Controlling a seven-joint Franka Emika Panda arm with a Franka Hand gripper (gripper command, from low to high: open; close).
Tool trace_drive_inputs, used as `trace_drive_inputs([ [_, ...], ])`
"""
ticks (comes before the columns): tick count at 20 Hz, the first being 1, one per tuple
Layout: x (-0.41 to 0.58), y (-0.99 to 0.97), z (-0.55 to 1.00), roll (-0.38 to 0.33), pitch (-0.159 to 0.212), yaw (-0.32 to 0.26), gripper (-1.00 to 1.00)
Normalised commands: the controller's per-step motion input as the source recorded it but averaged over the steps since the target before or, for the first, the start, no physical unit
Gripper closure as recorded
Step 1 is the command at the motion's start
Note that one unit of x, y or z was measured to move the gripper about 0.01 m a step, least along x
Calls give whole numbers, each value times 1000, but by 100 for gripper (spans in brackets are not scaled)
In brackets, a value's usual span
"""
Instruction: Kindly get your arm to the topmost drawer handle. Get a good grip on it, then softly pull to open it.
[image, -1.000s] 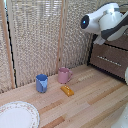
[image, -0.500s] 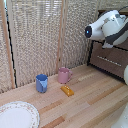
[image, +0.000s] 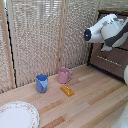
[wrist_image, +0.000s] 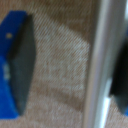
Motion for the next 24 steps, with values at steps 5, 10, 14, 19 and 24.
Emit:
trace_drive_inputs([
  [5, 183, 0, -16, 12, 1, 72, 100],
  [10, 230, 463, -113, 32, 20, 39, 100],
  [14, 413, 932, -300, 0, 31, 63, 100],
  [19, 418, 933, -315, 0, 27, 64, 100],
  [24, 389, 949, -238, -1, 34, 52, 100],
])
